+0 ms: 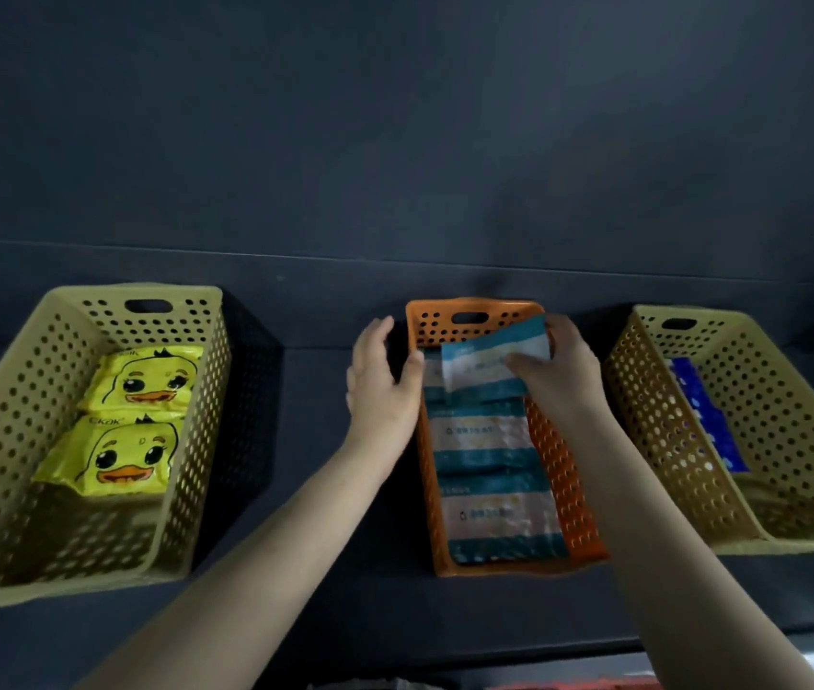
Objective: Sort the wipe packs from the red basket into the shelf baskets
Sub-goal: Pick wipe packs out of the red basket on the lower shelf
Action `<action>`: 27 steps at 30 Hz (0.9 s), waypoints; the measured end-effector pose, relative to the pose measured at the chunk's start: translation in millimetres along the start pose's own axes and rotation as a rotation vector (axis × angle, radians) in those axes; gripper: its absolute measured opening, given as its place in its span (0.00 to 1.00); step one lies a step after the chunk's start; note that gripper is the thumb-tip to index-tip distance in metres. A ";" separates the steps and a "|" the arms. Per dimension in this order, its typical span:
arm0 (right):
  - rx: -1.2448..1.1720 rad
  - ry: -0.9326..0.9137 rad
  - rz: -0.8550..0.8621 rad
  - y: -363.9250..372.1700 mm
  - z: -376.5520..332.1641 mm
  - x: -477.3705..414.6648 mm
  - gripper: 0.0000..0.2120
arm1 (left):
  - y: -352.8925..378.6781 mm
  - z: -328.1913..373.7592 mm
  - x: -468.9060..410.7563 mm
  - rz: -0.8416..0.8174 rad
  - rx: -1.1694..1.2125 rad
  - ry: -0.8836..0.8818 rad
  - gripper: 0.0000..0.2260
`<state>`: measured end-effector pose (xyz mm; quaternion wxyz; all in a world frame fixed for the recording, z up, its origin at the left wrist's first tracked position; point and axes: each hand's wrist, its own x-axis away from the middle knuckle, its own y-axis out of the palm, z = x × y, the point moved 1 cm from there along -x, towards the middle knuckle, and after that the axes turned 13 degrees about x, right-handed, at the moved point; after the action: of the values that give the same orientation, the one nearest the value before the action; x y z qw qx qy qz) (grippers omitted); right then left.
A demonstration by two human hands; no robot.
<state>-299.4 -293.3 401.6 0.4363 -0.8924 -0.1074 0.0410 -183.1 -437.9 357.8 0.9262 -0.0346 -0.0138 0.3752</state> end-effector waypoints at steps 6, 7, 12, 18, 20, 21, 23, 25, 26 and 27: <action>0.130 -0.068 -0.127 34.4 -5.5 -19.1 0.22 | 7.8 -25.9 -6.4 -0.138 -0.043 0.004 0.26; 0.190 -0.073 -0.115 37.9 -4.3 -19.4 0.23 | 8.1 -26.7 -8.0 -0.143 -0.059 0.004 0.26; 0.426 -0.287 -0.019 44.8 8.6 -19.3 0.14 | 7.4 -23.0 -9.5 -0.133 -0.064 0.008 0.25; 0.276 -0.189 -0.232 53.1 16.6 -26.7 0.11 | 7.4 -24.9 -10.0 -0.134 -0.074 -0.042 0.24; 0.287 -0.197 -0.236 56.3 12.9 -27.8 0.13 | 7.8 -15.6 -8.2 -0.145 -0.033 -0.048 0.21; 0.297 -0.208 -0.236 56.5 11.1 -27.8 0.15 | 7.5 -11.4 -7.6 -0.150 -0.009 -0.048 0.20; 0.314 -0.247 -0.230 50.1 9.4 -24.7 0.19 | 6.2 -0.9 -4.3 -0.168 -0.017 -0.065 0.20; 0.290 -0.268 -0.205 33.4 8.6 -13.7 0.20 | 2.1 9.1 -0.2 -0.210 -0.083 -0.089 0.20; 0.263 -0.263 -0.184 22.4 8.0 -5.0 0.19 | -1.8 13.5 1.3 -0.227 -0.125 -0.109 0.20; 0.247 -0.261 -0.157 10.2 8.1 6.0 0.18 | -6.3 17.9 3.3 -0.248 -0.175 -0.129 0.20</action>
<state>-293.3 -291.8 388.7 0.5266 -0.8082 -0.2263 0.1352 -177.3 -439.2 376.1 0.9560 -0.0889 -0.1099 0.2569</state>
